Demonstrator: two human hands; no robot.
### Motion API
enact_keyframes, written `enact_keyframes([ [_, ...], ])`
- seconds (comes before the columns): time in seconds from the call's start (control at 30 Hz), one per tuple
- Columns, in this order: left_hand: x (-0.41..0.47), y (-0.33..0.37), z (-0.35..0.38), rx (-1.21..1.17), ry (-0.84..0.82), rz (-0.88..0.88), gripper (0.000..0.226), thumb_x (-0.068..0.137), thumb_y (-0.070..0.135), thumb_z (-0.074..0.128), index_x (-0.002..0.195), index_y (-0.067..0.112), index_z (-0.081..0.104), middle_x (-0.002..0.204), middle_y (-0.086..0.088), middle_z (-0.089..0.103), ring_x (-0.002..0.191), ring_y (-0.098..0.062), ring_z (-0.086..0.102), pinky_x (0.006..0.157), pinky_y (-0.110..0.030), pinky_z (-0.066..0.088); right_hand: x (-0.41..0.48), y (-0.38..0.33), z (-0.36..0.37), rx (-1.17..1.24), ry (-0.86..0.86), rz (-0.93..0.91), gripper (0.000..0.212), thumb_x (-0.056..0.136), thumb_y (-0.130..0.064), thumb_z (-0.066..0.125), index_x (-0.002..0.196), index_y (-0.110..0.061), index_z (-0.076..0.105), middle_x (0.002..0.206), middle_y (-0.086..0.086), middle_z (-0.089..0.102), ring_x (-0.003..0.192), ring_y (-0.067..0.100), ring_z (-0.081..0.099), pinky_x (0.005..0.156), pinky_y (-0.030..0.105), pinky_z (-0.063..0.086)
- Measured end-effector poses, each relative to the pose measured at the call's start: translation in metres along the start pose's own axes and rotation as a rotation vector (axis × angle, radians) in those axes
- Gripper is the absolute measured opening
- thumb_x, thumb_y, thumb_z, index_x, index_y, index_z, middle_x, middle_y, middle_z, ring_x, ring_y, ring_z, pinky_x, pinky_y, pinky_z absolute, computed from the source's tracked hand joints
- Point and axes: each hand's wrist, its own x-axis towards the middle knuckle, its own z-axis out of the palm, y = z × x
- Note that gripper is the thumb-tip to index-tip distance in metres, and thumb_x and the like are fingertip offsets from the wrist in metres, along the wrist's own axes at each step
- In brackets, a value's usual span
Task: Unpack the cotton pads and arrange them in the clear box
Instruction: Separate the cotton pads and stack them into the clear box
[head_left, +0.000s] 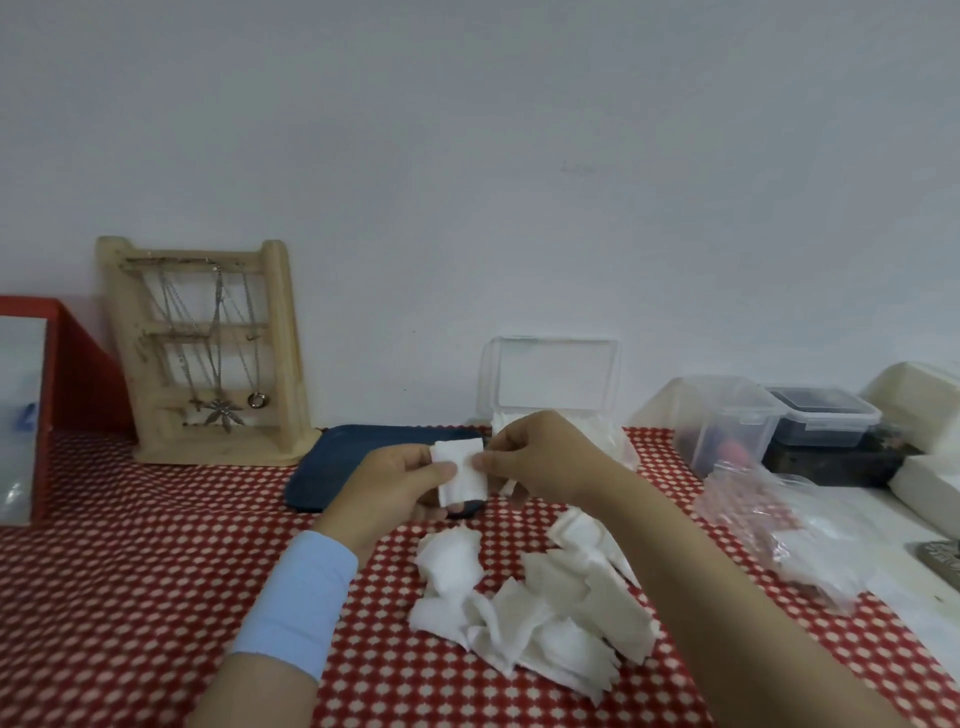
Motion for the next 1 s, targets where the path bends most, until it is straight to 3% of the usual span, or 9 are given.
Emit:
enact_keyframes([
  [0.1,0.01,-0.008,-0.02,-0.033,0.114,-0.005,0.011,0.1,0.013,0.062,0.104,0.01,0.072,0.097,-0.013,0.078,0.078,-0.022,0.077,0.065,-0.029,0.059,0.004,-0.001,0.019,-0.241,-0.048,-0.075,0.016,0.091,-0.024,0.068,0.089,-0.012,0.079,0.089,0.004,0.077,0.071,0.01,0.066,0.076,0.034,0.061],
  [0.17,0.013,-0.01,-0.027,-0.085,0.163,0.011,0.011,0.101,0.013,0.061,0.103,0.01,0.071,0.094,-0.012,0.077,0.075,-0.021,0.077,0.064,-0.029,0.058,0.001,-0.005,0.028,-0.408,-0.168,-0.156,0.015,0.088,-0.021,0.072,0.102,-0.021,0.079,0.102,-0.007,0.075,0.087,0.006,0.066,0.086,0.029,0.058],
  [0.27,0.013,-0.01,-0.03,-0.088,0.197,0.042,0.011,0.101,0.013,0.06,0.098,0.014,0.071,0.093,-0.008,0.077,0.078,-0.021,0.075,0.064,-0.029,0.058,-0.001,-0.011,0.04,-0.487,-0.396,-0.269,0.037,0.083,-0.017,0.077,0.116,-0.032,0.073,0.116,-0.017,0.068,0.094,-0.004,0.058,0.085,0.017,0.047],
  [0.37,0.013,-0.009,-0.026,-0.049,0.194,0.059,0.012,0.101,0.014,0.06,0.095,0.016,0.07,0.097,-0.008,0.075,0.079,-0.02,0.075,0.062,-0.026,0.058,-0.001,-0.011,0.044,-0.529,-0.511,-0.268,0.044,0.079,-0.02,0.08,0.119,-0.037,0.071,0.121,-0.018,0.066,0.099,0.001,0.057,0.088,0.021,0.048],
  [0.47,0.012,-0.008,-0.02,-0.004,0.192,0.078,0.013,0.101,0.014,0.061,0.093,0.015,0.071,0.093,-0.006,0.075,0.074,-0.015,0.074,0.06,-0.024,0.058,-0.002,-0.007,0.039,-0.557,-0.437,-0.251,0.037,0.079,-0.026,0.079,0.114,-0.035,0.071,0.105,-0.02,0.064,0.092,0.002,0.058,0.08,0.022,0.049],
  [0.6,0.013,-0.007,-0.011,0.034,0.161,0.097,0.013,0.1,0.014,0.061,0.101,0.01,0.073,0.093,-0.007,0.076,0.07,-0.012,0.074,0.063,-0.025,0.061,0.0,-0.004,0.018,-0.409,-0.317,-0.196,0.014,0.08,-0.033,0.081,0.091,-0.034,0.072,0.084,-0.017,0.061,0.075,0.001,0.057,0.068,0.018,0.044],
  [0.8,0.015,-0.008,-0.002,0.071,0.146,0.108,0.015,0.1,0.015,0.06,0.096,0.011,0.073,0.089,-0.005,0.077,0.071,-0.014,0.075,0.065,-0.026,0.061,0.004,0.011,-0.004,-0.254,-0.274,-0.067,0.017,0.08,-0.039,0.083,0.074,-0.032,0.069,0.056,-0.022,0.056,0.053,-0.003,0.05,0.06,0.015,0.041],
  [1.0,0.018,-0.013,0.008,0.139,0.165,0.099,0.017,0.098,0.014,0.063,0.089,0.006,0.075,0.088,-0.006,0.077,0.078,-0.02,0.074,0.067,-0.028,0.063,0.009,0.018,-0.014,-0.009,-0.196,-0.066,0.007,0.086,-0.025,0.079,0.086,-0.019,0.077,0.063,-0.015,0.065,0.058,0.0,0.056,0.063,0.019,0.045],
])
